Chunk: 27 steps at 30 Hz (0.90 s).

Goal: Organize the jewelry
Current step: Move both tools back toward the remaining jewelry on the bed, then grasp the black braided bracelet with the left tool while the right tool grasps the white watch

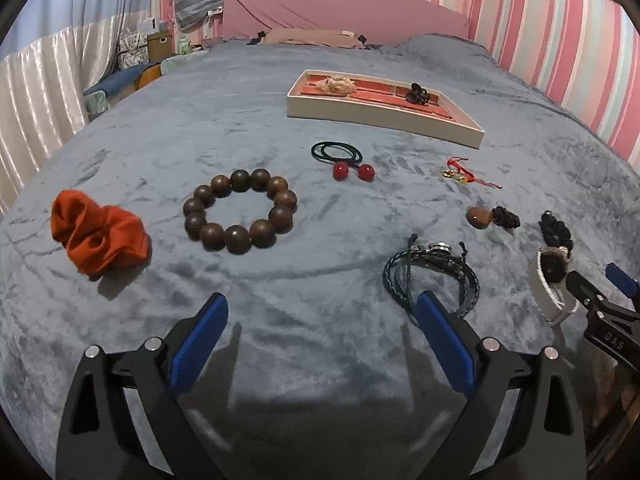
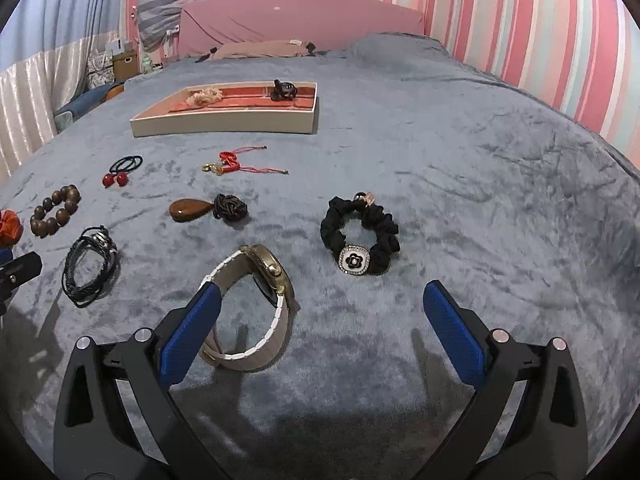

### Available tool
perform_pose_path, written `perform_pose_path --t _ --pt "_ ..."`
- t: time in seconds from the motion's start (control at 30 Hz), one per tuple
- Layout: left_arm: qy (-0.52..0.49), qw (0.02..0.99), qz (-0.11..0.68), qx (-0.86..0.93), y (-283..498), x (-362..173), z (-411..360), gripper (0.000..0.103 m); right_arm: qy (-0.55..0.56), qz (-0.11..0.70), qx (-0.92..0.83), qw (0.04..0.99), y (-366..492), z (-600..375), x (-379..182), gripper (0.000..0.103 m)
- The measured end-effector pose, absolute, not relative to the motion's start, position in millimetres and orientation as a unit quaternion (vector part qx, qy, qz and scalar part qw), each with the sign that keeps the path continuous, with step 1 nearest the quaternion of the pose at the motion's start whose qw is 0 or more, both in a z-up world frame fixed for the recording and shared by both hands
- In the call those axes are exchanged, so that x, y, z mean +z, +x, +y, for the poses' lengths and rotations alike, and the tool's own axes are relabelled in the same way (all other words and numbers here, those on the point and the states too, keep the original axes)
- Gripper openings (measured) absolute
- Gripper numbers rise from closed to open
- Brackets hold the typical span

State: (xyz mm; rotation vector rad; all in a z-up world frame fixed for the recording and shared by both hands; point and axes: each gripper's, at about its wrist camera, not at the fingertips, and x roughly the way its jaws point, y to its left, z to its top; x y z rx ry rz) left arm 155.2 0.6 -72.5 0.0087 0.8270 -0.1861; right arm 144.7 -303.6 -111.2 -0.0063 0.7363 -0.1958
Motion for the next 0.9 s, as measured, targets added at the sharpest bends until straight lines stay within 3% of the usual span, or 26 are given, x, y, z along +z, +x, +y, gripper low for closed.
perform_pose_path --t 0.1,0.33,0.6,0.7,0.77,0.9 --pt "0.015 0.909 0.406 -0.091 162 -75 -7 0.093 0.002 0.364 -0.096 0.926 147 -305 -114 0.097" --pt "0.033 0.903 0.414 -0.105 175 -82 -27 0.093 0.009 0.390 -0.082 0.917 155 -305 -125 0.074" --pt "0.029 0.895 0.431 -0.114 187 -94 -34 0.092 0.017 0.400 -0.073 0.913 158 -307 -131 0.062" --pt "0.030 0.891 0.438 -0.115 191 -98 -35 0.078 0.019 0.402 -0.070 0.913 159 -306 -132 0.059" --pt "0.034 0.889 0.443 -0.114 194 -101 -37 0.077 0.020 0.402 -0.069 0.913 160 -306 -132 0.059" --pt "0.040 0.891 0.438 -0.115 192 -101 -39 0.072 0.026 0.408 -0.065 0.910 161 -306 -134 0.048"
